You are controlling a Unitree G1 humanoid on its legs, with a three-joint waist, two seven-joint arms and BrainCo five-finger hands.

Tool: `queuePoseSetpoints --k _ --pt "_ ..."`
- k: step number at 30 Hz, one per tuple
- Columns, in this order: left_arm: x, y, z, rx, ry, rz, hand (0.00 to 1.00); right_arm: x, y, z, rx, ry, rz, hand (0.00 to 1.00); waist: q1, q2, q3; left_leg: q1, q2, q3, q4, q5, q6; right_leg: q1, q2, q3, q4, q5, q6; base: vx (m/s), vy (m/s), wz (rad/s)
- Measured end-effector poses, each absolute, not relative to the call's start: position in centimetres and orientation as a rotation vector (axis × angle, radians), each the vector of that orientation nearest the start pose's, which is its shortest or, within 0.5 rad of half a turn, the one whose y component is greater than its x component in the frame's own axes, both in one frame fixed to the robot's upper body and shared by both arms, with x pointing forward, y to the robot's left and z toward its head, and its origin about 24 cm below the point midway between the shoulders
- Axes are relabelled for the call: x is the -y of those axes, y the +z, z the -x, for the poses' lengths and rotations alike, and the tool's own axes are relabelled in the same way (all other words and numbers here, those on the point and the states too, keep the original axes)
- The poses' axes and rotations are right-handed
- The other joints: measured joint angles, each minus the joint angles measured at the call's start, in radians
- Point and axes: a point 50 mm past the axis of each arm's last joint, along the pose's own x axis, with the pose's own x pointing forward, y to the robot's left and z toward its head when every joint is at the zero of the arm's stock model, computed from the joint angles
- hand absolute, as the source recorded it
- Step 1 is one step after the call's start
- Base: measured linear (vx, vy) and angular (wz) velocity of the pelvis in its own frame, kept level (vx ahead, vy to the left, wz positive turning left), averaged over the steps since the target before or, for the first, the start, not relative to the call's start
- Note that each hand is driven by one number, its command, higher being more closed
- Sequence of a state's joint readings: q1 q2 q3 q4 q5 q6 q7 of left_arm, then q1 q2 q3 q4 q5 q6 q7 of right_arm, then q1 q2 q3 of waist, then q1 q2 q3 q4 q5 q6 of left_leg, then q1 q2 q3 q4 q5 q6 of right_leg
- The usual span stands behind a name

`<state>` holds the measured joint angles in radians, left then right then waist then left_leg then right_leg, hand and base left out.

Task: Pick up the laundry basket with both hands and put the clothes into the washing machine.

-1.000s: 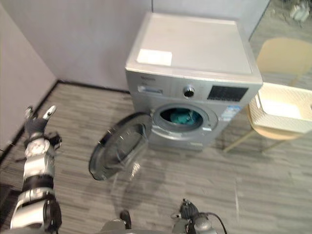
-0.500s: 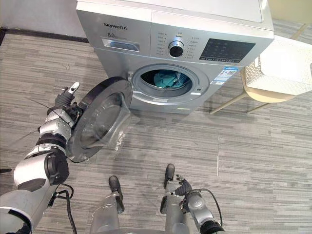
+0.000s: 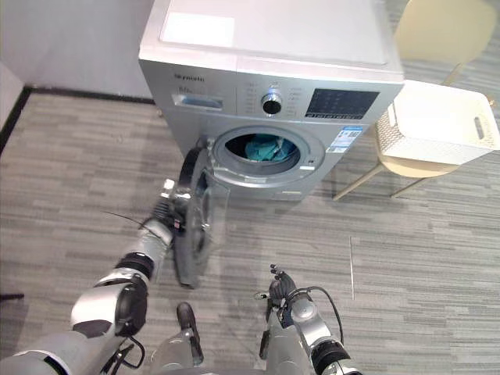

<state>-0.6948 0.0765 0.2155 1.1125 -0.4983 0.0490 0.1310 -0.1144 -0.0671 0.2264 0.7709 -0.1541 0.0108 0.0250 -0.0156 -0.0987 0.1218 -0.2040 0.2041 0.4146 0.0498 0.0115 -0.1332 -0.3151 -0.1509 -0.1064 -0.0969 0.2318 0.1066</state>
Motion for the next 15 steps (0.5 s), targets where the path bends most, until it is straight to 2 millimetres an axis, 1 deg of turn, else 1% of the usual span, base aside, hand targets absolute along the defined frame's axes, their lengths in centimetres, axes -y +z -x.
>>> queuePoseSetpoints --k 1,2,3,4,6,7,8,9,10,12,14,15 --pt "-14.5 -1.7 -34.0 -0.537 0.208 0.417 0.0 12.5 -10.4 -20.9 -0.68 0.29 0.319 0.0 -0.007 0.003 -0.033 0.012 -0.007 0.007 -0.007 0.0 0.0 0.0 -0.002 0.007 0.0 -0.002 0.002 0.06 0.03 -0.28" --pt "-12.7 -2.2 -33.6 -0.57 0.143 0.348 0.0 12.6 -10.9 -20.2 -0.709 0.292 0.323 0.0 -0.014 0.008 -0.049 0.036 -0.011 0.016 -0.016 0.0 0.0 0.015 -0.005 0.018 0.0 -0.005 0.006 0.07 0.02 -0.24" --pt "-11.4 -2.4 -33.4 -0.585 0.1 0.283 0.0 12.6 -11.4 -19.6 -0.737 0.299 0.335 0.0 -0.019 0.011 -0.054 0.058 -0.013 0.028 -0.02 -0.001 0.0 0.032 -0.006 0.025 0.0 -0.006 0.008 0.07 0.024 -0.13" --pt "-10.7 -2.5 -33.2 -0.593 0.081 0.253 0.0 12.6 -11.7 -19.3 -0.755 0.303 0.341 0.0 -0.024 0.013 -0.058 0.073 -0.015 0.033 -0.024 -0.001 0.0 0.043 -0.007 0.027 0.0 -0.008 0.01 0.05 0.023 -0.14" --pt "-7.9 -2.4 -32.8 -0.59 -0.04 0.119 0.0 12.6 -12.8 -17.6 -0.825 0.312 0.345 0.0 -0.026 0.016 -0.087 0.108 -0.024 0.05 -0.048 -0.001 0.0 0.059 -0.01 0.033 0.0 -0.013 0.014 0.03 0.021 -0.14" --pt "-5.6 -1.6 -32.9 -0.56 -0.131 0.047 0.0 12.7 -13.4 -16.7 -0.862 0.315 0.35 0.0 -0.027 0.017 -0.091 0.124 -0.03 0.053 -0.055 -0.001 0.0 0.07 -0.015 0.037 0.0 -0.014 0.016 0.02 0.018 -0.08" --pt "-4.1 -0.9 -33.0 -0.535 -0.181 0.019 0.0 12.8 -13.6 -16.3 -0.88 0.317 0.353 0.0 -0.028 0.017 -0.097 0.128 -0.034 0.055 -0.059 -0.001 0.0 0.072 -0.019 0.038 0.001 -0.017 0.02 0.0 0.0 0.0" --pt "-2.3 0.6 -33.3 -0.442 -0.275 -0.103 0.0 12.6 -14.1 -15.6 -0.911 0.328 0.357 0.0 -0.047 0.021 -0.112 0.139 -0.042 0.057 -0.072 -0.001 0.0 0.072 -0.024 0.039 0.008 -0.024 0.023 0.0 0.025 -0.04" --pt "-1.1 1.9 -33.5 -0.345 -0.333 -0.21 0.0 12.5 -14.3 -15.2 -0.925 0.331 0.355 0.0 -0.065 0.027 -0.12 0.153 -0.047 0.06 -0.084 -0.001 0.001 0.075 -0.026 0.045 0.013 -0.027 0.023 0.01 0.031 -0.15" --pt "1.2 3.9 -33.1 -0.126 -0.432 -0.483 0.0 12.5 -14.8 -14.0 -0.959 0.328 0.341 0.0 -0.08 0.028 -0.127 0.178 -0.049 0.08 -0.088 -0.003 0.003 0.083 -0.027 0.055 0.029 -0.041 0.027 0.02 0.018 -0.17" --pt "2.7 4.4 -32.3 -0.018 -0.513 -0.623 0.0 12.8 -14.8 -14.0 -0.962 0.302 0.325 0.0 -0.08 0.028 -0.134 0.184 -0.049 0.079 -0.095 -0.003 0.003 0.084 -0.026 0.053 0.035 -0.052 0.029 0.01 -0.002 0.02" --pt "3.0 4.3 -32.0 0.006 -0.535 -0.657 0.0 13.0 -14.8 -14.0 -0.963 0.291 0.319 0.0 -0.08 0.029 -0.135 0.186 -0.05 0.079 -0.099 -0.003 0.003 0.084 -0.026 0.051 0.039 -0.054 0.029 0.02 -0.007 0.08"
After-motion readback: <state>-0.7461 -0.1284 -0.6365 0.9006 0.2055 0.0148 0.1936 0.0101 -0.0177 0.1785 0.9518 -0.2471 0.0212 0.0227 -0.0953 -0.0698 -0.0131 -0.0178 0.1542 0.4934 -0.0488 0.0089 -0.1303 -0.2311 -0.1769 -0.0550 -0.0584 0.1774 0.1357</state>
